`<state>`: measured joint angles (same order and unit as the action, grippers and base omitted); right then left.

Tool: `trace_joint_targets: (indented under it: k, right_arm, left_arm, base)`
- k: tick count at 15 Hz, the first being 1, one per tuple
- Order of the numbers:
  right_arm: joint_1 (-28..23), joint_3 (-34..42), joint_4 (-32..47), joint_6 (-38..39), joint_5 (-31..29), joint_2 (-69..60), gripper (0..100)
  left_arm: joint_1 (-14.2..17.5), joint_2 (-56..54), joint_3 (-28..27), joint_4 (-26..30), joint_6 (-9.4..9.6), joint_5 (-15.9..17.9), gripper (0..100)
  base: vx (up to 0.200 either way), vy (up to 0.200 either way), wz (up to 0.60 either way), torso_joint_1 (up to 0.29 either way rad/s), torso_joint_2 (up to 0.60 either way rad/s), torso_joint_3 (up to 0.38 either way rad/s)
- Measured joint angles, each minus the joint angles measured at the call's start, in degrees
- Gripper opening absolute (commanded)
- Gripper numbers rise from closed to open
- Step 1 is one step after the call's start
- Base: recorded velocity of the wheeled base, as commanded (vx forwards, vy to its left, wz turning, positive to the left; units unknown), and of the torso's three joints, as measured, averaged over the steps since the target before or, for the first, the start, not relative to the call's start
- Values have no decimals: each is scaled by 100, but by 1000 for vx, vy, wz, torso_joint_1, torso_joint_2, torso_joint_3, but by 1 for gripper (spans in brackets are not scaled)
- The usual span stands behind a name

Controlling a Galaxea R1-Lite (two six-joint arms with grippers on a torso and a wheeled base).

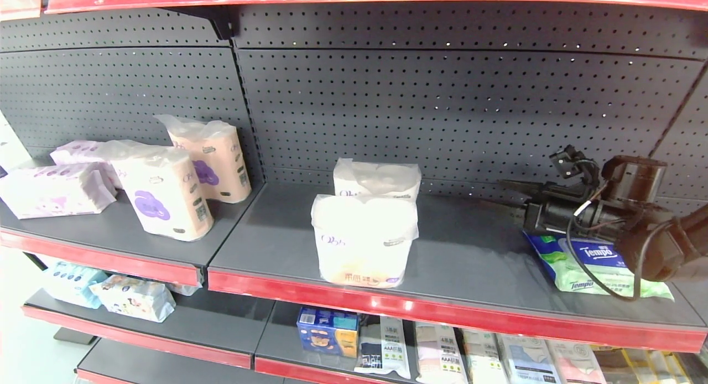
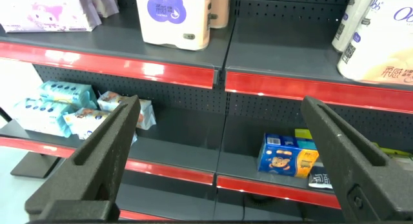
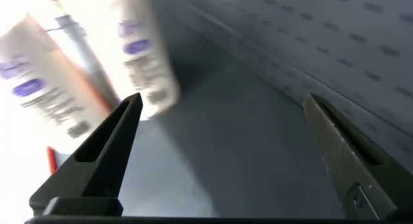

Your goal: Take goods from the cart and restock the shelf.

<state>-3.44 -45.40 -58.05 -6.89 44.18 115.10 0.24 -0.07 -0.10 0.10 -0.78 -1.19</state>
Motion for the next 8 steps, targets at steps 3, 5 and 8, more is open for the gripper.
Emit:
trace_joint_targets:
  k: [3, 5, 8]
  right_arm:
    - [176, 500, -2, 689, -1437, -485, 100]
    - [492, 623, -16, 1536, -2406, -747, 100]
    - [1024, 957, -40, 2030, -3279, -1014, 100]
  left_arm:
    - [0, 0, 0, 0, 0, 0, 100]
    - [0, 0, 0, 0, 0, 0, 100]
    - [0, 0, 0, 0, 2, 0, 100]
  base:
    - [0, 0, 0, 0, 0, 0]
    - [0, 0, 0, 0, 0, 0]
    - [0, 0, 0, 0, 0, 0]
